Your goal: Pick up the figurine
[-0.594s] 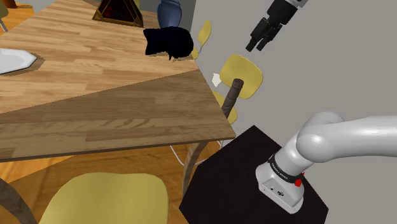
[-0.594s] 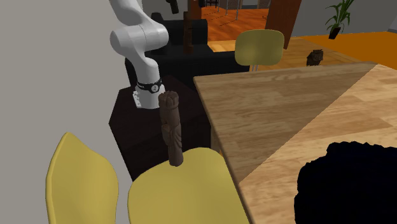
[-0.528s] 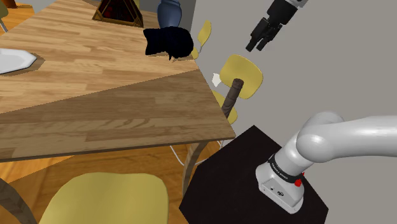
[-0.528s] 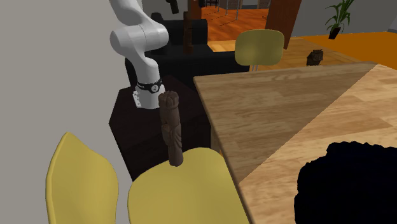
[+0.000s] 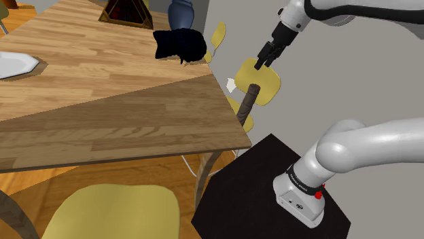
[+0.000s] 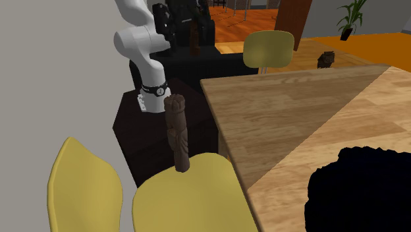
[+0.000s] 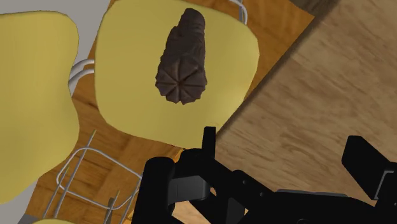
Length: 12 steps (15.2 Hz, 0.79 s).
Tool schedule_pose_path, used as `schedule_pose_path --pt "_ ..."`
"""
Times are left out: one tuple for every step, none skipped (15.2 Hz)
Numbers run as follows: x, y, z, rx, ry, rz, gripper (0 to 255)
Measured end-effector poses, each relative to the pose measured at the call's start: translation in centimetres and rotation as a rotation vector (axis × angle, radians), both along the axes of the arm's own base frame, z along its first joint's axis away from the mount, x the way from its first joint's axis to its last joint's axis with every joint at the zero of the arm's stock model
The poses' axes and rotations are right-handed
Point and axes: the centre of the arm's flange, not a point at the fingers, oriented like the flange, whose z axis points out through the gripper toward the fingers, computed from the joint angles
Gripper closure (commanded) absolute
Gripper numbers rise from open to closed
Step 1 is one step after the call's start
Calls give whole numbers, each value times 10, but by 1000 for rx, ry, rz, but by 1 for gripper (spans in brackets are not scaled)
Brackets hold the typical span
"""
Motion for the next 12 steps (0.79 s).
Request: schedule_pose_path --pt "4 -7 -9 -3 2 4 0" --pt "7 -12 -18 -6 5 8 0" --pt "14 -19 -28 -9 7 11 0" --pt "19 -26 -38 -12 10 15 0" --pt "21 -34 -48 -15 12 19 0" --pt "27 -39 -57 -18 15 22 0" --pt "33 -46 -67 -21 18 26 0" --pt "38 -50 -77 -24 20 30 0" --pt "44 -58 -88 -27 23 33 0" --pt "47 -64 -97 -30 25 36 0" --pt "48 -65 -105 -31 25 38 0" --pt "47 -65 -110 -32 26 39 0"
